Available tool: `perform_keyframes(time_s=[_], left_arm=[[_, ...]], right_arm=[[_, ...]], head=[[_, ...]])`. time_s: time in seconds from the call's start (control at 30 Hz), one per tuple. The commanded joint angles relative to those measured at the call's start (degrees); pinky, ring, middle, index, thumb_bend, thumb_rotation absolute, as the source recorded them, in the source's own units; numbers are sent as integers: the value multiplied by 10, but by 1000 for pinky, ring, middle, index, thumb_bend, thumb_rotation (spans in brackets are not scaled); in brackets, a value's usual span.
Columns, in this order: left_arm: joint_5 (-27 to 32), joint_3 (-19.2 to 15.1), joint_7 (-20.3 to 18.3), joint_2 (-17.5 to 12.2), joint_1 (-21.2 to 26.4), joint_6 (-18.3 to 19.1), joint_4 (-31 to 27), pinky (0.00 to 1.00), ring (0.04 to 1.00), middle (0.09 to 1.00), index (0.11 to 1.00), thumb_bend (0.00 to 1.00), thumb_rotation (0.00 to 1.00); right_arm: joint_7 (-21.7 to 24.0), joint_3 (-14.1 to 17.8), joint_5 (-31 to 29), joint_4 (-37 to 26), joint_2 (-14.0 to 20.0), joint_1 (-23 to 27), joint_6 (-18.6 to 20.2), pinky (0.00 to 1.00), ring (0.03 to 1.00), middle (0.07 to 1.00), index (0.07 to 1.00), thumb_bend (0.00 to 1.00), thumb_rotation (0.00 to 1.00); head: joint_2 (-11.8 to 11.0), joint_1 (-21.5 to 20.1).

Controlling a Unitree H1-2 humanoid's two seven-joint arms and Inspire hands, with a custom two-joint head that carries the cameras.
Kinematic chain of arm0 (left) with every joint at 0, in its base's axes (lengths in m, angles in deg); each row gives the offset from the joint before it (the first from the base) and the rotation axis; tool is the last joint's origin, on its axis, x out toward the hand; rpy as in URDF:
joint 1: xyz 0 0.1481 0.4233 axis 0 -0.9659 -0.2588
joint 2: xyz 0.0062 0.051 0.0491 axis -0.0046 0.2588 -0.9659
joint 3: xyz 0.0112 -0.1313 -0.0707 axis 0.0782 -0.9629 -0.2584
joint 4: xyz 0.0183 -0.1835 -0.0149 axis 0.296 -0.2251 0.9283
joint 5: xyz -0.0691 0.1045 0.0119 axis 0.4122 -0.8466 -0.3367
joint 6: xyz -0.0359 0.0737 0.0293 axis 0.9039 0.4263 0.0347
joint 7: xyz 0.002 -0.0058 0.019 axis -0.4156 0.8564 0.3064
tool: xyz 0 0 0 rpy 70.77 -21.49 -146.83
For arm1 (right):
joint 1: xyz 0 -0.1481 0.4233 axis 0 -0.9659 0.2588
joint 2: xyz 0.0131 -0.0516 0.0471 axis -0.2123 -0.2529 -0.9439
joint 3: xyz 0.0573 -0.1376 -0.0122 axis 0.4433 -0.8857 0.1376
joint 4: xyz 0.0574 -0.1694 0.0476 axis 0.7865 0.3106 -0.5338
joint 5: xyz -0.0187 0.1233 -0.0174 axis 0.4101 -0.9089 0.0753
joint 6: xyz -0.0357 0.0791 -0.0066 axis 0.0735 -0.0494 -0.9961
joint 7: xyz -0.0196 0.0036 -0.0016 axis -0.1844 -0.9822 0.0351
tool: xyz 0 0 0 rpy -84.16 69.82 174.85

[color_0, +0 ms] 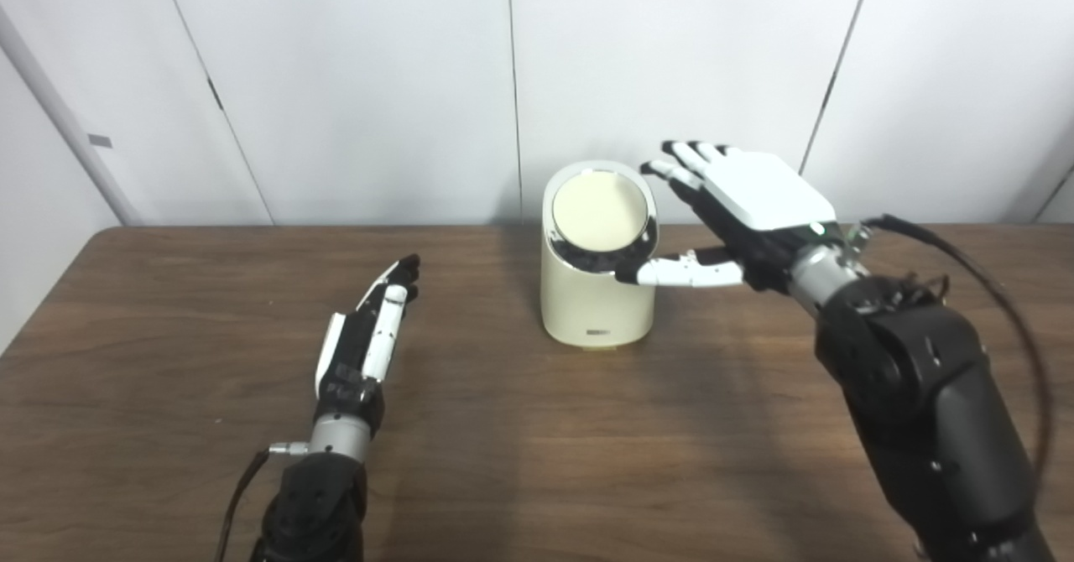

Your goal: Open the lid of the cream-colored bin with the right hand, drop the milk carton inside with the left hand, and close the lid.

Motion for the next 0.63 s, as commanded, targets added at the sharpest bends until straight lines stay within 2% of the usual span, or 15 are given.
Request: perform_keyframes(time_s=[0.0,0.17,0.33,0.43,0.6], left_arm=[[6,-5,-5,-14,10,-19,-24,1000,930,934,935,436,908],[14,-13,-14,-30,-3,-16,-31,997,943,939,934,445,908],[27,-22,-22,-43,-18,-22,-38,998,939,939,934,407,910],[39,-29,-27,-48,-26,-21,-42,1000,949,946,942,398,914],[53,-33,-29,-48,-52,-41,-44,984,950,953,953,381,907]], right_arm=[[-20,18,-8,-26,1,10,9,1000,1000,1000,985,622,993],[-59,53,-54,-22,-5,-38,14,911,1000,1000,982,613,969],[-99,70,-88,-26,-15,-95,21,911,1000,1000,984,588,969],[-135,95,-149,-23,-40,-122,28,910,1000,1000,988,595,976],[-190,132,-246,-11,-80,-166,22,876,965,992,994,591,999]], head=[[0,0],[-1,0],[-1,-3],[-1,-2],[3,-3]])
